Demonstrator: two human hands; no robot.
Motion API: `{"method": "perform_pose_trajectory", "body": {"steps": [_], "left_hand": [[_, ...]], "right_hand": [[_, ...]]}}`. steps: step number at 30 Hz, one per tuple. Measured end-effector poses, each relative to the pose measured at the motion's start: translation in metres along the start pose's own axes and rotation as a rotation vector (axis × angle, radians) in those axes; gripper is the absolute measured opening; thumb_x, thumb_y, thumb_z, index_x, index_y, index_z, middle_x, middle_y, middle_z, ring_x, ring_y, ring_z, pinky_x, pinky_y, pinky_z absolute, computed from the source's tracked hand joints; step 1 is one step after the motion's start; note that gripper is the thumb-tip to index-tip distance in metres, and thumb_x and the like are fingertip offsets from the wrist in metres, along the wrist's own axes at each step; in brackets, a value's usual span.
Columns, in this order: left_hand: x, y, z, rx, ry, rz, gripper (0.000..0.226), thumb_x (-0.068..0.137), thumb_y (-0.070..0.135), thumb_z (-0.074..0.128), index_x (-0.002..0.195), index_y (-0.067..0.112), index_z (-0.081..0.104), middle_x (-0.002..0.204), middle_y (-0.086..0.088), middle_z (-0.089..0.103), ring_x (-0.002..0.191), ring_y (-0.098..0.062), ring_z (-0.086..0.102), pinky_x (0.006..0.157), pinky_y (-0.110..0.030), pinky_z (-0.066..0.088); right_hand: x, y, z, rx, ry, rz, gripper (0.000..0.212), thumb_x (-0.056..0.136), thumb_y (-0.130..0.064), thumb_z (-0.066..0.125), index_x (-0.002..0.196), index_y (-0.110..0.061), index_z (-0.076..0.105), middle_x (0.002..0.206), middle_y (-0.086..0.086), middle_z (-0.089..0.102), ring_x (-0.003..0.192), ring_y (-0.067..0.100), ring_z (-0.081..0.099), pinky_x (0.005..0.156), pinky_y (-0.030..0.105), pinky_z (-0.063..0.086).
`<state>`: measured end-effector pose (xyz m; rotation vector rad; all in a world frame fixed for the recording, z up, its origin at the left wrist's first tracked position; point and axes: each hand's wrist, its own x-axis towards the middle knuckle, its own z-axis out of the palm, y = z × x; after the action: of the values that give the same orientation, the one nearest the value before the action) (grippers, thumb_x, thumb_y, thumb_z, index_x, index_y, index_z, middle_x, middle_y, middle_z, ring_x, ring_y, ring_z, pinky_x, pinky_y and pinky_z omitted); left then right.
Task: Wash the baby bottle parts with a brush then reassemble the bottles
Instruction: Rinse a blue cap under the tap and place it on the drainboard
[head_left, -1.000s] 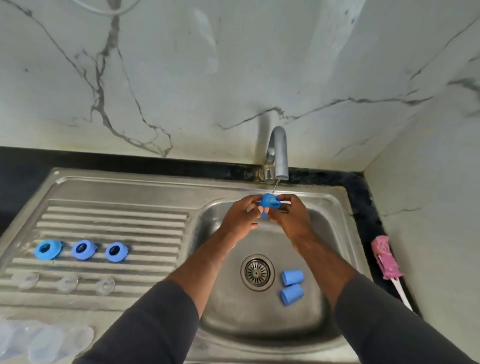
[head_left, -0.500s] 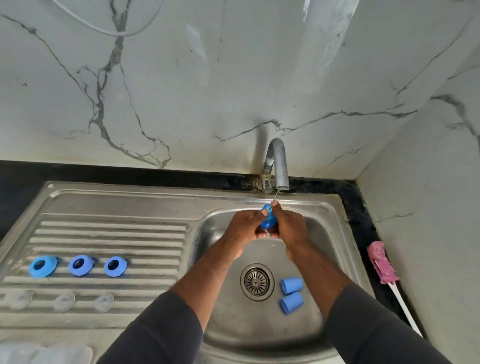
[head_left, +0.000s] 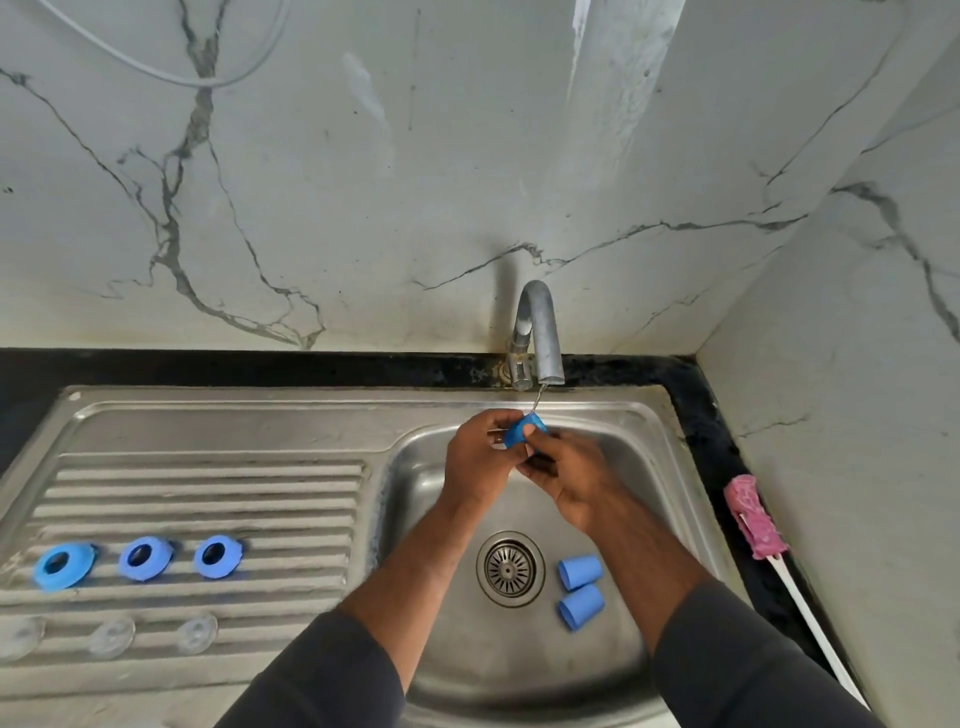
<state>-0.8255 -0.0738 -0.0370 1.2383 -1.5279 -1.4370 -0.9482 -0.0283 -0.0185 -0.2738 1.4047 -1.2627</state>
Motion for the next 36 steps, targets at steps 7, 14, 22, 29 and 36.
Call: {"method": "perform_pose_trajectory", "body": {"steps": [7,14,22,29,36], "left_hand": [[-0.009,-0.004,-0.019,-0.319,0.134,-0.358,0.017,0.097,-0.002,0.053,0.103,0.005,0.068,0.104,-0.012,0.073,0.101,-0.027,0.071,0.083,-0.039,0.062],[-0.004,-0.009,-0.020,-0.326,0.162,-0.415,0.015,0.098,0.007,0.056,0.099,0.013,0.070,0.103,-0.010,0.074,0.102,-0.027,0.070,0.085,-0.038,0.058],[-0.008,-0.013,-0.021,-0.337,0.136,-0.445,0.013,0.097,0.010,0.059,0.100,0.013,0.071,0.103,-0.011,0.074,0.097,-0.025,0.069,0.088,-0.041,0.058],[-0.009,-0.006,-0.024,-0.364,0.036,-0.480,0.015,0.098,0.018,0.063,0.111,0.015,0.069,0.108,-0.011,0.074,0.103,-0.028,0.071,0.086,-0.037,0.060],[0.003,-0.001,-0.013,-0.073,-0.021,-0.152,0.032,0.084,0.005,0.075,0.112,0.021,0.070,0.103,-0.005,0.074,0.085,-0.017,0.073,0.080,-0.037,0.062]], "right_hand": [[0.004,0.009,0.011,-0.542,-0.015,-0.221,0.054,0.076,0.003,0.081,0.122,-0.017,0.060,0.118,0.003,0.070,0.106,0.016,0.068,0.091,0.032,0.058],[-0.004,0.002,0.019,-0.660,0.193,-0.550,0.049,0.080,-0.012,0.082,0.121,-0.024,0.059,0.103,-0.014,0.066,0.095,0.000,0.064,0.073,0.007,0.049],[-0.005,0.014,0.014,-0.710,0.187,-0.530,0.051,0.079,-0.011,0.082,0.123,-0.021,0.059,0.108,-0.010,0.066,0.102,0.007,0.064,0.077,0.007,0.047],[0.000,0.017,0.012,-0.607,0.223,-0.476,0.050,0.078,-0.017,0.083,0.123,-0.021,0.062,0.113,-0.005,0.066,0.097,0.011,0.064,0.080,0.024,0.054],[0.000,0.007,0.015,0.387,0.011,0.037,0.021,0.100,-0.009,0.049,0.114,0.002,0.060,0.104,0.021,0.063,0.085,0.024,0.063,0.084,0.034,0.054]]}}
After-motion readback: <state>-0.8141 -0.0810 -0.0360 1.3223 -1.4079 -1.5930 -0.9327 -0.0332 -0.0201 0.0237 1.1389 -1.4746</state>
